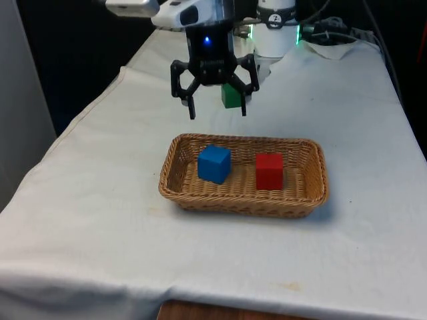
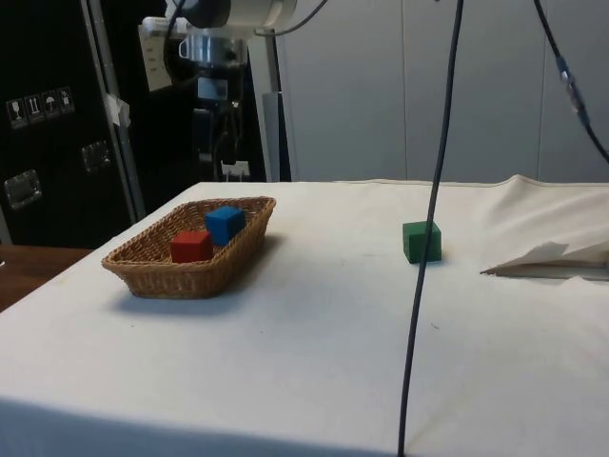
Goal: Pick up exactly two blocks and place them into the basket.
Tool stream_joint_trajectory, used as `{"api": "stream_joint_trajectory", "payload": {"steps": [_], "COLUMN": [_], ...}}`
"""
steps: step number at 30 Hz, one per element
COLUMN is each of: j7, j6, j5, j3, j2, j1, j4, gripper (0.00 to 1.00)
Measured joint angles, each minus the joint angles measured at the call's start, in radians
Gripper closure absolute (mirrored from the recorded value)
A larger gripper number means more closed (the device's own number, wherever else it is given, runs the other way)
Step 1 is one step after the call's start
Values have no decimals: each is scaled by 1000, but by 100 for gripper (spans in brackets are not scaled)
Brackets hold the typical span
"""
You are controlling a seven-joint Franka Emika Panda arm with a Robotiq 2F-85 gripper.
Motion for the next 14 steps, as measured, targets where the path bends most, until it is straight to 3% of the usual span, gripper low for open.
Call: {"api": "stream_joint_trajectory", "payload": {"steps": [14], "j7": [85], "j6": [3], "j5": [-64], "j3": [-14], "j2": [-21], "j1": [1], "j4": [-1], "gripper": [0]}}
